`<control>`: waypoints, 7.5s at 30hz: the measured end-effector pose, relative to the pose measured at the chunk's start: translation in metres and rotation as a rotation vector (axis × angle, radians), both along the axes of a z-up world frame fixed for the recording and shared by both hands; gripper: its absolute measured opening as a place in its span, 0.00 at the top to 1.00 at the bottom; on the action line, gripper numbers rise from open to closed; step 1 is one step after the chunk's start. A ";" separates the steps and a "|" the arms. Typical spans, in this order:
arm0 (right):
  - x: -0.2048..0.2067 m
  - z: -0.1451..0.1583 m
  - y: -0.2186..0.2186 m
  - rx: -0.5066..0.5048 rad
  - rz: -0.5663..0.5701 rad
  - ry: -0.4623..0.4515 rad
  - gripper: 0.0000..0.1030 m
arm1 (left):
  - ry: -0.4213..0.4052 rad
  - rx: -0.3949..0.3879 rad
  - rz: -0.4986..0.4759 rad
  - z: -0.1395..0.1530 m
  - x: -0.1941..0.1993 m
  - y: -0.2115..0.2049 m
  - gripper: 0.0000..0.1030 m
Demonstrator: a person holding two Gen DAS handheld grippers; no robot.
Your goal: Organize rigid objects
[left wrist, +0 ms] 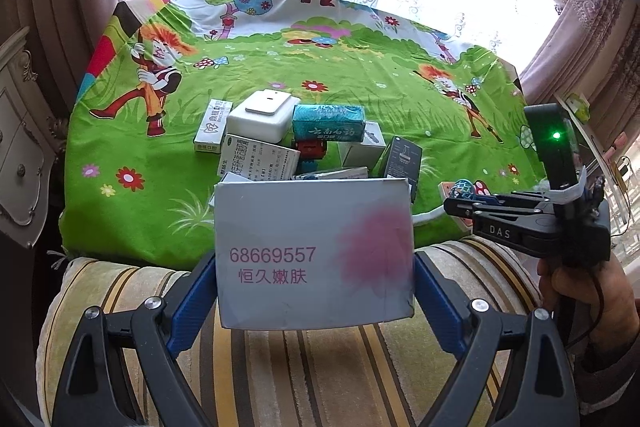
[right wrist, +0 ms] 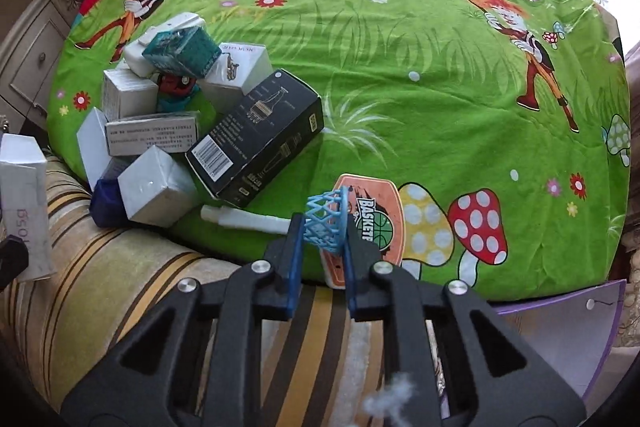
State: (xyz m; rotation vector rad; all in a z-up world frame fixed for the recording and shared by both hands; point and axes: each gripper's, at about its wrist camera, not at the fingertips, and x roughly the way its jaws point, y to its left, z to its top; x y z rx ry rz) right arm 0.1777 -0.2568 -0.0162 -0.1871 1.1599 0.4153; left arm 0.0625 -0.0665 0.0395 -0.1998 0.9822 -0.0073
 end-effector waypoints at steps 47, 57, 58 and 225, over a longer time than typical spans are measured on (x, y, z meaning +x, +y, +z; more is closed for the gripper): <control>-0.141 0.079 -0.271 0.075 -0.621 -0.243 0.39 | -0.002 -0.166 -0.646 0.019 0.002 -0.240 0.07; -0.140 0.094 -0.250 0.085 -0.587 -0.315 0.33 | -0.041 -0.181 -0.624 0.028 -0.002 -0.211 0.07; -0.140 0.095 -0.248 0.089 -0.580 -0.317 0.33 | -0.045 -0.201 -0.612 0.029 -0.001 -0.205 0.07; -0.039 0.036 -0.036 0.203 -0.377 -0.113 0.58 | -0.105 -0.145 -0.079 -0.003 0.045 -0.036 0.29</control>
